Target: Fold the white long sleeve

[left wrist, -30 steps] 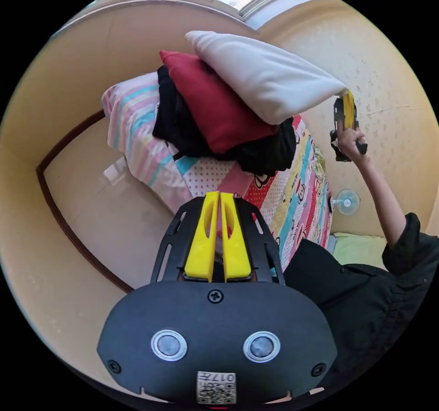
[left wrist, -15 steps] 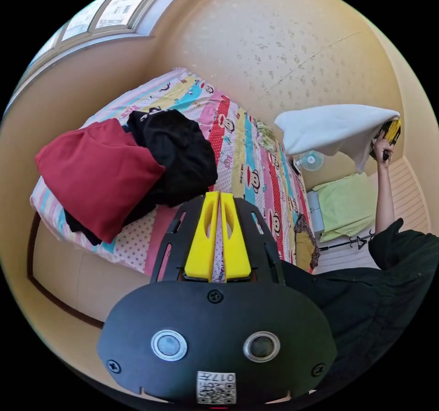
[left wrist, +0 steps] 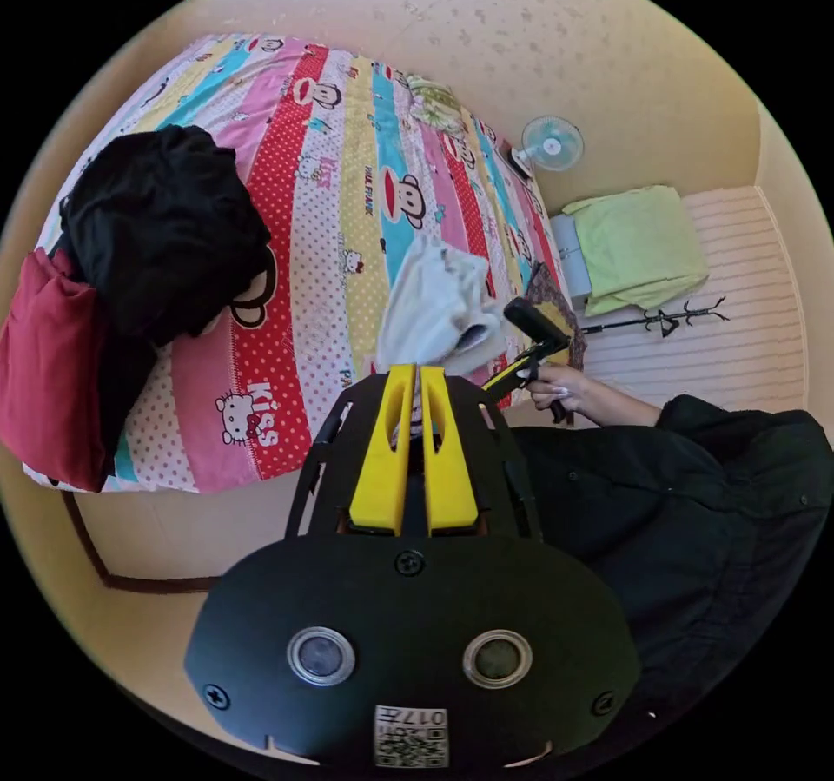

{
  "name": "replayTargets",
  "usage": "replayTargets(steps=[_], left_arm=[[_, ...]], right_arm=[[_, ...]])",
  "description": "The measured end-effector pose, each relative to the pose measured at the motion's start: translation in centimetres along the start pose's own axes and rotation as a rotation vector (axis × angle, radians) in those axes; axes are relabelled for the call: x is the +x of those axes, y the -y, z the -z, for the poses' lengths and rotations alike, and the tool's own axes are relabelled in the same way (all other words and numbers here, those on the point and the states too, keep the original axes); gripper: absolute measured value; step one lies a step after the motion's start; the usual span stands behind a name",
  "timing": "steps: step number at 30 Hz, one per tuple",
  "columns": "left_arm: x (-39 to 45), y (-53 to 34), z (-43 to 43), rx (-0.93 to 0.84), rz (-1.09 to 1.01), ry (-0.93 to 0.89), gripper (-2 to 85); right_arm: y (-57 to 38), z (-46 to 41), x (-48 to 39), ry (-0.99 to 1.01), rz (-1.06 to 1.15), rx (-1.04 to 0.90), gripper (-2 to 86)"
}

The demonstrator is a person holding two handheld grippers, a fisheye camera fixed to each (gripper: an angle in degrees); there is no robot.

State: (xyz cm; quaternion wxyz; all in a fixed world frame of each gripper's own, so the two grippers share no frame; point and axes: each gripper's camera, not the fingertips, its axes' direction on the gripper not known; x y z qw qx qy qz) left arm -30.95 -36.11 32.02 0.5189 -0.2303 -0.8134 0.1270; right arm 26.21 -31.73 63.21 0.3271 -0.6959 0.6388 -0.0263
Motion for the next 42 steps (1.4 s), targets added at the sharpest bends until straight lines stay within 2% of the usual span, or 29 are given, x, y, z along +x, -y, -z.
replayTargets(steps=[4, 8, 11, 14, 17, 19, 21, 23, 24, 26, 28, 29, 31, 33, 35, 38, 41, 42], left_arm=[[-1.2, 4.1, -8.8, -0.120, -0.009, -0.030, 8.4], [-2.0, 9.4, -18.2, -0.220, -0.025, -0.097, 11.8], [-1.6, 14.8, -25.5, -0.251, -0.063, -0.074, 13.9], [-1.1, 20.0, -33.3, -0.288, -0.104, 0.016, 16.0], [-2.0, 23.3, -42.9, -0.450, -0.134, 0.082, 14.8], [-4.9, 23.5, -50.0, -0.641, -0.115, 0.272, 10.2], [-6.9, 22.8, -52.0, -0.704, -0.113, 0.312, 8.3], [-8.9, 22.4, -50.8, -0.664, -0.082, 0.280, 5.2], [-10.5, 22.0, -49.0, -0.615, -0.038, 0.207, 4.8], [-12.6, 21.4, -44.8, -0.483, -0.003, -0.040, 4.4], [-14.9, 19.7, -37.9, -0.258, 0.005, -0.354, 4.1], [-15.4, 19.2, -36.3, -0.205, -0.005, -0.421, 4.1], [-16.8, 17.1, -29.9, 0.027, -0.058, -0.622, 4.0], [-17.5, 15.6, -26.1, 0.167, -0.090, -0.704, 4.0], [-17.1, 14.4, -22.3, 0.286, -0.177, -0.756, 4.0], [-13.7, 13.2, -16.7, 0.388, -0.427, -0.831, 3.9], [-9.8, 11.1, -10.7, 0.500, -0.736, -0.962, 3.9], [-8.8, 10.1, -8.3, 0.550, -0.871, -1.056, 3.9]], right_arm=[[-4.1, 1.5, 3.4, 0.154, -0.032, 0.112, 0.6], [-7.8, 6.6, 4.7, 0.019, -0.080, 0.230, 0.8], [-10.3, 10.0, 5.4, 0.036, -0.080, 0.326, 1.0], [-12.6, 11.9, 5.8, 0.103, -0.051, 0.406, 0.9], [-14.2, 11.9, 6.4, 0.135, -0.038, 0.404, 1.1], [-15.1, 11.5, 6.8, 0.131, -0.034, 0.388, 1.2], [-16.7, 11.4, 7.3, 0.130, -0.027, 0.389, 1.3], [-18.3, 11.6, 7.5, 0.149, 0.004, 0.405, 1.3], [-19.3, 12.0, 7.6, 0.161, 0.029, 0.421, 1.3], [-20.8, 12.6, 7.8, 0.173, 0.069, 0.442, 1.2], [-22.0, 13.3, 7.6, 0.162, 0.123, 0.452, 1.1], [-22.8, 13.7, 7.3, 0.142, 0.165, 0.456, 1.1], [-23.8, 14.4, 6.5, 0.109, 0.244, 0.472, 1.1], [-25.0, 15.2, 5.1, 0.104, 0.359, 0.502, 1.1], [-25.8, 15.7, 3.9, 0.103, 0.446, 0.526, 1.2], [-27.3, 16.0, 1.1, 0.066, 0.575, 0.549, 1.2], [-29.2, 15.6, -2.2, 0.071, 0.728, 0.570, 1.4], [-30.0, 15.2, -3.5, 0.074, 0.787, 0.567, 1.5]])
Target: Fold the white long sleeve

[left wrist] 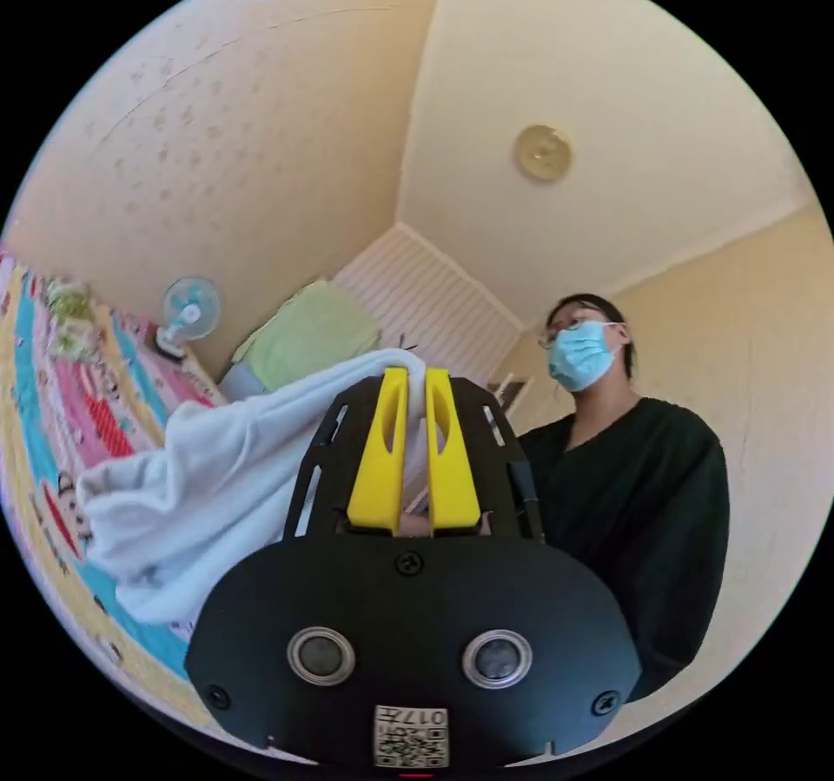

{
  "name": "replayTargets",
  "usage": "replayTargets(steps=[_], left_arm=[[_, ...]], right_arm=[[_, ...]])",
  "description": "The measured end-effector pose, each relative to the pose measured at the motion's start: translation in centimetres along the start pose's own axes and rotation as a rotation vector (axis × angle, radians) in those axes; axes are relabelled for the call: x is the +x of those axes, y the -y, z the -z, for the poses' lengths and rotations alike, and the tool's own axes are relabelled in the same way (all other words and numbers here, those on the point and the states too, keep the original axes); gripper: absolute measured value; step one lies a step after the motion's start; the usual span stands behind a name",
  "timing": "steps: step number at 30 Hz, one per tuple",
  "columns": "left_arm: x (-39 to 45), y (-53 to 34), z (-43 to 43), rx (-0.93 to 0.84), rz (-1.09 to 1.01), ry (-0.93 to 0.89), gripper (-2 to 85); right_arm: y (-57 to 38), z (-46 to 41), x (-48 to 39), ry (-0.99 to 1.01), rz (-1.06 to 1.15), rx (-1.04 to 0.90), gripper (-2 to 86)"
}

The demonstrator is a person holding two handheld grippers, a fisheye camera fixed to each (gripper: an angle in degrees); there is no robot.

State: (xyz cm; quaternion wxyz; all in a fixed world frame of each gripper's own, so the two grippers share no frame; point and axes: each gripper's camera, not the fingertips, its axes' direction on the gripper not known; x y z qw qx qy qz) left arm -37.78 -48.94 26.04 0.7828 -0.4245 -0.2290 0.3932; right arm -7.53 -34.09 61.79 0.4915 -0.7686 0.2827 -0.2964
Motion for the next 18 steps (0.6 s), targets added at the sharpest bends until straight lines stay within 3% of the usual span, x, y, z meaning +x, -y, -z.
replayTargets(steps=[2, 4, 6, 10, 13, 18], left_arm=[[3.3, 2.0, 0.7, 0.075, -0.188, -0.217, 3.9], [5.9, 3.6, 2.3, 0.208, -0.397, -0.575, 3.8], [6.5, 4.5, 2.7, 0.269, -0.432, -0.732, 3.9], [8.8, 4.4, -1.8, 0.108, -0.295, -0.753, 3.8], [12.0, 2.3, -6.4, 0.053, -0.257, -0.964, 3.9], [18.0, 0.3, -11.2, -0.044, -0.241, -1.071, 3.9]], right_arm=[[0.0, -0.7, -2.2, 0.001, 0.066, -0.020, 1.8], [-0.3, -1.6, -4.2, -0.019, 0.122, -0.043, 2.3], [-1.0, -3.0, -6.3, -0.025, 0.186, -0.070, 3.1], [-2.3, -4.9, -8.1, -0.013, 0.241, -0.096, 5.5], [-3.5, -6.1, -8.5, -0.031, 0.266, -0.096, 8.4], [-5.3, -7.5, -7.8, 0.017, 0.285, -0.053, 13.6]])
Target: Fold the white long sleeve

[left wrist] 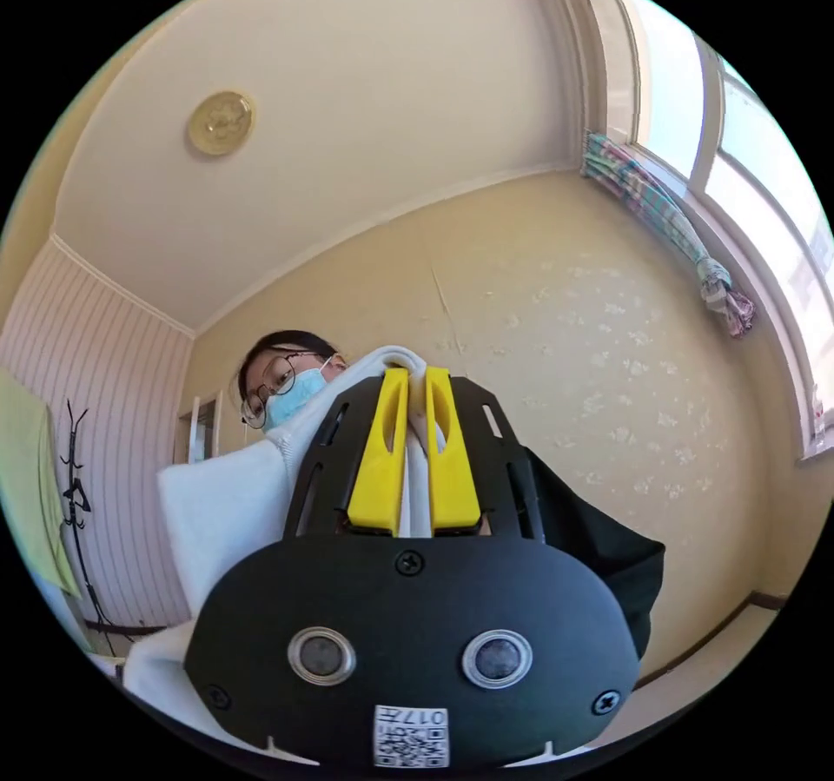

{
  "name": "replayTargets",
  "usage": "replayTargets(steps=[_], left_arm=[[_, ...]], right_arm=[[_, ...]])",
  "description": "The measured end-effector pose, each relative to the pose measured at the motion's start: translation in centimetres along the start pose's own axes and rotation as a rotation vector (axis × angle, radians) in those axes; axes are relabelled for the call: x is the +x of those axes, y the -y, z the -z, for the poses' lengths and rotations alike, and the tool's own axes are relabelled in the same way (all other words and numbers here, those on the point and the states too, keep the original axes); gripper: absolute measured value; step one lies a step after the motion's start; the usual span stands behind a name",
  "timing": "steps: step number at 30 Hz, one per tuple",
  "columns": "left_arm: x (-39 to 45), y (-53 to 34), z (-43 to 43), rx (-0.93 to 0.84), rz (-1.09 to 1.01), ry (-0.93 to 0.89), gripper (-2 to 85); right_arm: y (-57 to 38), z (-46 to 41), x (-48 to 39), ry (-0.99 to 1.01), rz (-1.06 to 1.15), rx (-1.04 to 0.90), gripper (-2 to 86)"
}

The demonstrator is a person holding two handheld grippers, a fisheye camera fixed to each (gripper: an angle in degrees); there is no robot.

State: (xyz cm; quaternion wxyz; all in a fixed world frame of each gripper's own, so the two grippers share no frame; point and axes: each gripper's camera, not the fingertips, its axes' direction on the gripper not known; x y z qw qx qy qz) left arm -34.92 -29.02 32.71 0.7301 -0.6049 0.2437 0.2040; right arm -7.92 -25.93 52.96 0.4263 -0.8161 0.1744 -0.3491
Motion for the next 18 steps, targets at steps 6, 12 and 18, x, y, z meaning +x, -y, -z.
replayTargets(steps=[6, 12, 18], left_arm=[[-2.0, -1.2, -5.3, -0.070, 0.072, -0.045, 3.9], [-6.2, -2.6, -6.9, -0.016, 0.127, -0.148, 3.9], [-9.7, -2.9, -7.3, 0.029, 0.204, -0.158, 3.8]], right_arm=[[-3.7, -1.5, -0.9, -0.049, 0.142, 0.148, 26.8], [-6.1, -7.9, 1.1, 0.120, 0.167, -0.018, 30.4], [-7.3, -11.6, 4.8, 0.650, 0.090, -0.101, 13.9]])
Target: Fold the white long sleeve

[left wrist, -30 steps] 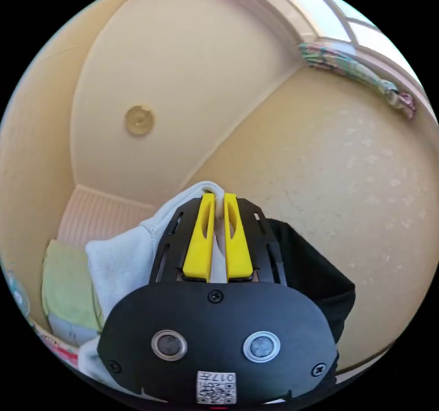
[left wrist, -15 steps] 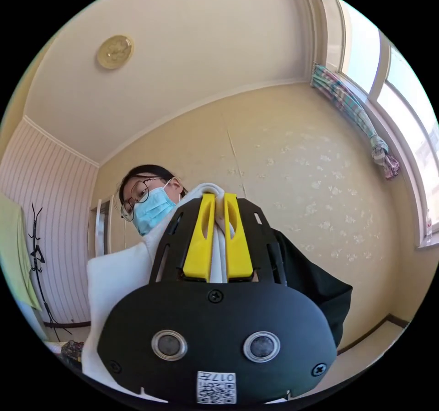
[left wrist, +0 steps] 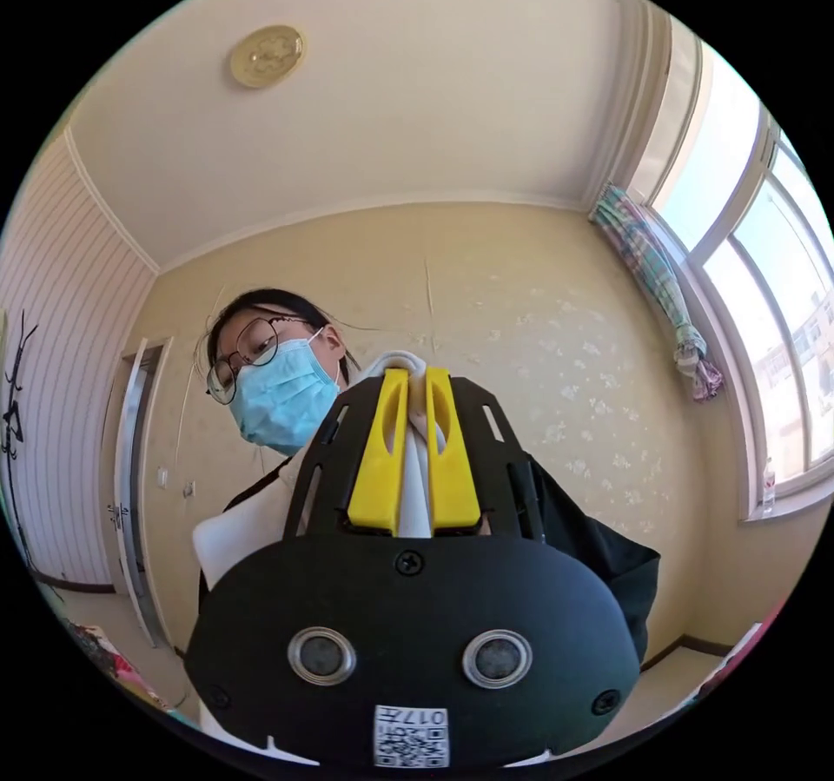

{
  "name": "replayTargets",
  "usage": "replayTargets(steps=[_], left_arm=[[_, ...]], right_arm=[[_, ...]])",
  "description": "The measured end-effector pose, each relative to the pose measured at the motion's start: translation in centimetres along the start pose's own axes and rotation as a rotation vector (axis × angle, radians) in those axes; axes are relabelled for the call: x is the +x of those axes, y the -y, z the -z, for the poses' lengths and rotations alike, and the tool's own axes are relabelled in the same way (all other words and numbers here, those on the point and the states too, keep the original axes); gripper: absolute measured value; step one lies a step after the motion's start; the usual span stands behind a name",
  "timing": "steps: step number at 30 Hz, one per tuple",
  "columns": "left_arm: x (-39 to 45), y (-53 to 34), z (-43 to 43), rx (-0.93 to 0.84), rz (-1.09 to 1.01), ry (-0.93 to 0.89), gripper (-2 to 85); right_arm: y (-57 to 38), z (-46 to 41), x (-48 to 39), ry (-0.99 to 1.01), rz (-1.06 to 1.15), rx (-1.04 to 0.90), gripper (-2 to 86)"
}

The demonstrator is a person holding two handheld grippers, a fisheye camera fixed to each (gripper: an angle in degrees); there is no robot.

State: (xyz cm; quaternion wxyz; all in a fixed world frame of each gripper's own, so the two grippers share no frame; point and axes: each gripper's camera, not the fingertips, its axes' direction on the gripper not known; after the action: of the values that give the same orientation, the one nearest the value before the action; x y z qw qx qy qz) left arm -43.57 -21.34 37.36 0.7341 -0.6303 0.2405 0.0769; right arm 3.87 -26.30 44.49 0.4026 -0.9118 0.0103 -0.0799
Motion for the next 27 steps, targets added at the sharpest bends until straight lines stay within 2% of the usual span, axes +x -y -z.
replayTargets(steps=[2, 5, 8, 12, 13, 16, 21, 27], left_arm=[[0.9, 1.0, 0.0, -0.006, -0.009, 0.042, 3.8], [5.0, 2.9, -0.1, -0.056, -0.050, 0.222, 3.9], [11.1, 4.0, 0.9, -0.037, -0.079, 0.498, 4.0], [19.4, 5.8, 2.5, 0.023, -0.007, 1.022, 4.0], [20.9, 6.5, 2.9, 0.033, 0.036, 1.156, 4.0], [23.0, 7.8, 4.2, 0.070, 0.134, 1.396, 3.9], [22.3, 5.9, 4.1, 0.066, 0.186, 1.510, 3.9], [20.2, -2.2, 3.9, 0.315, 0.252, 1.526, 3.9]], right_arm=[[0.1, 0.1, 0.0, 0.122, -0.067, -0.069, 4.9], [0.1, 2.6, -4.8, -0.178, 0.001, -0.016, 3.8], [1.6, 5.8, -12.2, -0.455, 0.089, 0.079, 3.5], [4.6, 8.9, -23.5, -0.704, 0.240, 0.319, 3.6], [5.1, 8.9, -25.2, -0.737, 0.275, 0.340, 3.6], [7.8, 6.8, -32.0, -0.900, 0.403, 0.342, 3.7], [8.8, 0.5, -37.4, -1.081, 0.550, 0.269, 3.7], [3.0, 0.2, -38.6, -1.095, 0.448, 0.214, 3.6]])
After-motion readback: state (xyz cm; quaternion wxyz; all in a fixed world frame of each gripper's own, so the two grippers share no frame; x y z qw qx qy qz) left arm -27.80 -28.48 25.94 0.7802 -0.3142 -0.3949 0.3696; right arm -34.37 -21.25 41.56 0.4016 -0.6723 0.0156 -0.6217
